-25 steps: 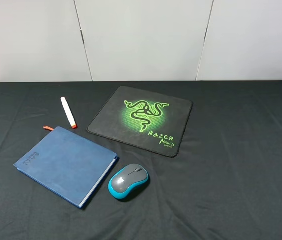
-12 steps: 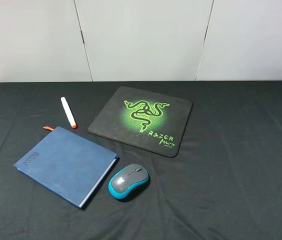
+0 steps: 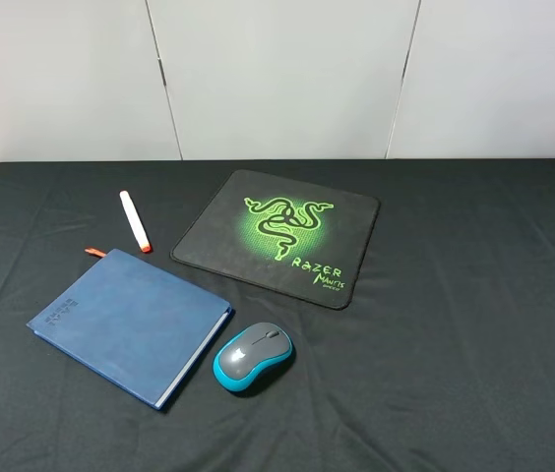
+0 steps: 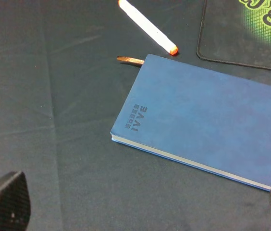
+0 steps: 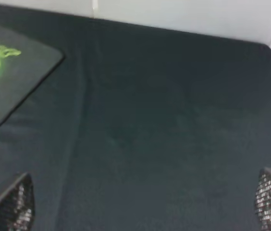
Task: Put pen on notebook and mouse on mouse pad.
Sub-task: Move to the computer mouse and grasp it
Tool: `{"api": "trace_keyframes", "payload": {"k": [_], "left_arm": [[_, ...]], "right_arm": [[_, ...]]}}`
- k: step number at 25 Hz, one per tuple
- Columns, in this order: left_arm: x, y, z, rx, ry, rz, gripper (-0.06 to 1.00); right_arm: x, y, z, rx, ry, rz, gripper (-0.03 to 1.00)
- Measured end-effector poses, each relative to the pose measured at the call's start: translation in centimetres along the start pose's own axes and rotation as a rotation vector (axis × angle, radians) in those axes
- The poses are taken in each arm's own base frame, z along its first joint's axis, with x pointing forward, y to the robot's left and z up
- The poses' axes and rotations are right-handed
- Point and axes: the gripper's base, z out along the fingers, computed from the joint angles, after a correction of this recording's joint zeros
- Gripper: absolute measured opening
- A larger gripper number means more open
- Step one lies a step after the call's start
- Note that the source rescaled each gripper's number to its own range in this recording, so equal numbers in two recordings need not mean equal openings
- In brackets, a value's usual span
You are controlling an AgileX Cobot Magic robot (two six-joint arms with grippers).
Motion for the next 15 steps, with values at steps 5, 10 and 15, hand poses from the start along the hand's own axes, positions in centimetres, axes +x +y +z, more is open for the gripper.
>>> {"api": "trace_keyframes", "payload": {"k": [5, 10, 15], "left_arm": [[0.0, 0.0, 0.0, 0.000, 0.000, 0.000, 1.00], [0.0, 0.0, 0.0, 0.000, 0.000, 0.000, 1.00], [0.0, 0.0, 0.0, 0.000, 0.000, 0.000, 1.00]], "right_arm": [[-2.2, 0.3, 1.2, -0.114, 0.049, -0.088, 1.00], [-4.1, 1.4, 3.3, -0.237, 0.155, -0.156, 1.00], [-5.7, 3.3, 5.4, -0.394, 0.310, -0.222, 1.00]]}}
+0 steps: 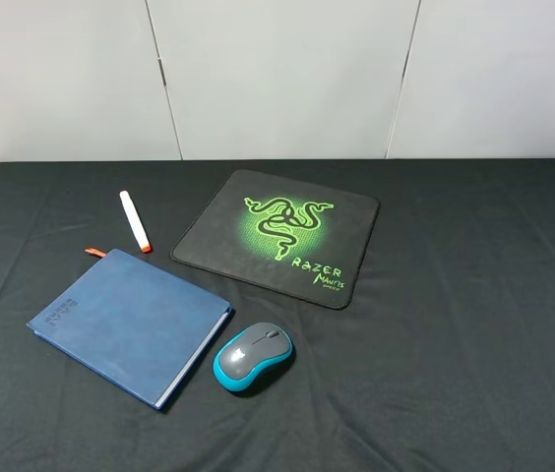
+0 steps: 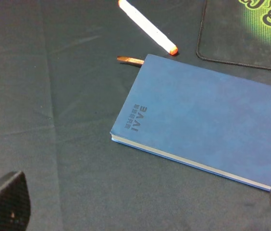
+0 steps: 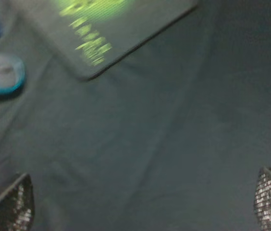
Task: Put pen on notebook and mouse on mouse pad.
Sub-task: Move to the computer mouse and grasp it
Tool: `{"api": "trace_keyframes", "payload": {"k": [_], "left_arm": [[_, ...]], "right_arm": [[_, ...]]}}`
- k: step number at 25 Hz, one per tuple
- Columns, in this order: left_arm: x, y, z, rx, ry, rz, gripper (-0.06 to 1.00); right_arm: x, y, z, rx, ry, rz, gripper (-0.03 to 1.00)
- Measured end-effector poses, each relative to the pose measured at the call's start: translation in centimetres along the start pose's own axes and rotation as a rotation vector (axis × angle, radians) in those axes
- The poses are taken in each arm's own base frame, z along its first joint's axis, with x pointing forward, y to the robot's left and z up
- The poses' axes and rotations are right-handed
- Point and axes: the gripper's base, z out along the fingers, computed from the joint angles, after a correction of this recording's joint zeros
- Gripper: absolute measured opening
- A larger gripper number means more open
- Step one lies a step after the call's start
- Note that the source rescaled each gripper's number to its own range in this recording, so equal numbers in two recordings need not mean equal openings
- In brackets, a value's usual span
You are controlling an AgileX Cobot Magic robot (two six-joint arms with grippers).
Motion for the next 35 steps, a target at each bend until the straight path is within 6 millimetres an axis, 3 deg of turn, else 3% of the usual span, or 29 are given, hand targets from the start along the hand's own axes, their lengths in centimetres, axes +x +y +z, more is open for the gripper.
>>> {"api": "trace_keyframes", "payload": {"k": [10, 19, 28, 35], "left_arm": [[0.0, 0.0, 0.0, 0.000, 0.000, 0.000, 1.00], [0.0, 0.0, 0.0, 0.000, 0.000, 0.000, 1.00], [0.0, 0.0, 0.0, 0.000, 0.000, 0.000, 1.00], [0.0, 0.0, 0.0, 0.000, 0.000, 0.000, 1.00]], "right_arm": [[-3.1, 2.0, 4.2, -0.203, 0.199, -0.071, 1.00], [-5.8, 5.6, 6.6, -0.323, 0.273, -0.176, 1.00], [-6.1, 10.9, 10.4, -0.430, 0.299, -0.404, 1.00], [-5.7, 12.7, 14.4, -0.461, 0.359, -0.556, 1.00]]}}
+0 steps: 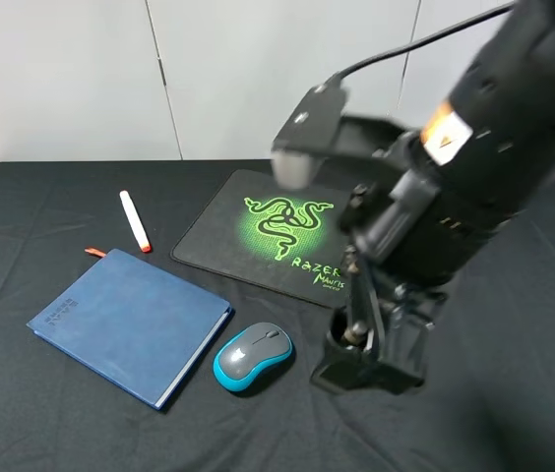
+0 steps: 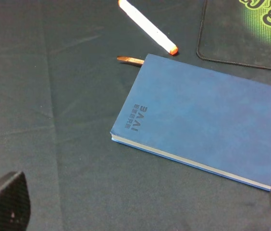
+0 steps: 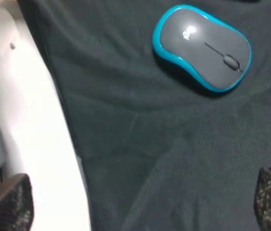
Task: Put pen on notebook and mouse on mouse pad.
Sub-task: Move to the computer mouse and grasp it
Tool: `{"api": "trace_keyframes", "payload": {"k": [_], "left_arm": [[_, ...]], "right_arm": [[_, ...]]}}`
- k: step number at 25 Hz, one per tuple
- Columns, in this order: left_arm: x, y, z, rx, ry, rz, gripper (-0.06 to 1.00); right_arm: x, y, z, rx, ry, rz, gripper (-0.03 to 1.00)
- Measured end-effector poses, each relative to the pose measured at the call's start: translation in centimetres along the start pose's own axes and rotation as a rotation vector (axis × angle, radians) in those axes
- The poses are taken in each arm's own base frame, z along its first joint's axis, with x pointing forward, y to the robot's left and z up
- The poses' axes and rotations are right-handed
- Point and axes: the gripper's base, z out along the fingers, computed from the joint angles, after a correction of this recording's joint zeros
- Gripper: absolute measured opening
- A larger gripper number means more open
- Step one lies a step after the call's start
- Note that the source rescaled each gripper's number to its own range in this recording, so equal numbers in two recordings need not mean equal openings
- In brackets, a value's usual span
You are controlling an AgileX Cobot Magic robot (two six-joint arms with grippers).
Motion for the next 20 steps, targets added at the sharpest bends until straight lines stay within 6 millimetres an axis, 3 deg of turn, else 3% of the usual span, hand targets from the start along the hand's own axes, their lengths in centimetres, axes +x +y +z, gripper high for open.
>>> {"api": "trace_keyframes", "payload": {"k": [9, 20], "left_arm": [[0.0, 0.0, 0.0, 0.000, 0.000, 0.000, 1.00], [0.0, 0.0, 0.0, 0.000, 0.000, 0.000, 1.00]], "right_arm": [[-3.1, -1.8, 3.7, -0.008, 0.042, -0.216, 1.00], [-6.0, -4.2, 10.6, -0.033, 0.104, -0.380, 1.00]]}}
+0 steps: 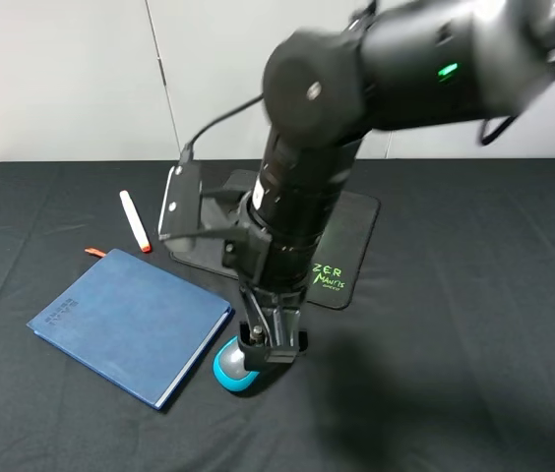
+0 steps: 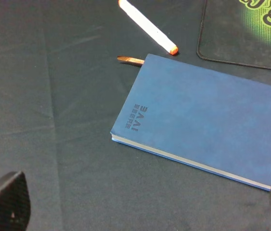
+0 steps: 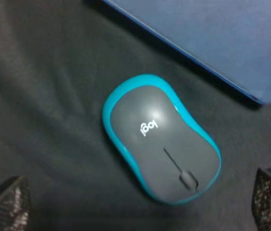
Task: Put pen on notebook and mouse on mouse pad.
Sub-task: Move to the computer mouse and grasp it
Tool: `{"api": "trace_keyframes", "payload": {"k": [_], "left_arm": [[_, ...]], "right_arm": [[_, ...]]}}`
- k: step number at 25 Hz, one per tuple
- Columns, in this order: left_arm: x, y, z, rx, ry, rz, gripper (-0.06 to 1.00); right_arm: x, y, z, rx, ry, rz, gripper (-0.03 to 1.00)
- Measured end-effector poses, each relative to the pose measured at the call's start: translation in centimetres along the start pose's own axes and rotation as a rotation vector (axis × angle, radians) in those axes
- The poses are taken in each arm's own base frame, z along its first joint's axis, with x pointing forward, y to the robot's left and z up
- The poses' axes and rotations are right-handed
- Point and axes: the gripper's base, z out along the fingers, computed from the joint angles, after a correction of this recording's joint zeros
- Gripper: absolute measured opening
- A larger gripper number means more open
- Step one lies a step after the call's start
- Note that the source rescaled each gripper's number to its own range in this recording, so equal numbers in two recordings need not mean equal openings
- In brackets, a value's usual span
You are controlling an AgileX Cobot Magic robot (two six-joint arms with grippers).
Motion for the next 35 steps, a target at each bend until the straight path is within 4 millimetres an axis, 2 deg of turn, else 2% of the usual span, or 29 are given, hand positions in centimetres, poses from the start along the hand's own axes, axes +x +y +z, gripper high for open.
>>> {"api": "trace_keyframes", "payload": {"k": [5, 11, 15, 23, 35], "left_arm": [[0.0, 0.0, 0.0, 0.000, 0.000, 0.000, 1.00], [0.0, 0.0, 0.0, 0.000, 0.000, 0.000, 1.00], [0.0, 0.0, 0.0, 0.000, 0.000, 0.000, 1.00], [0.0, 0.0, 0.0, 0.001, 0.000, 0.000, 1.00], [0.0, 0.0, 0.0, 0.001, 0.000, 0.000, 1.00]], "right_arm": [[-0.1, -0.3, 2.7, 0.000, 0.035, -0.130, 1.00], [-0.7, 0.2, 4.5, 0.004, 0.050, -0.323, 1.00], [-0.6, -0.1, 5.5, 0.008, 0.062, -0.383, 1.00], [0.1, -0.3, 7.6, -0.019, 0.120, -0.420, 1.00], [0.5, -0.4, 8.7, -0.037, 0.145, -0.409, 1.00]]}}
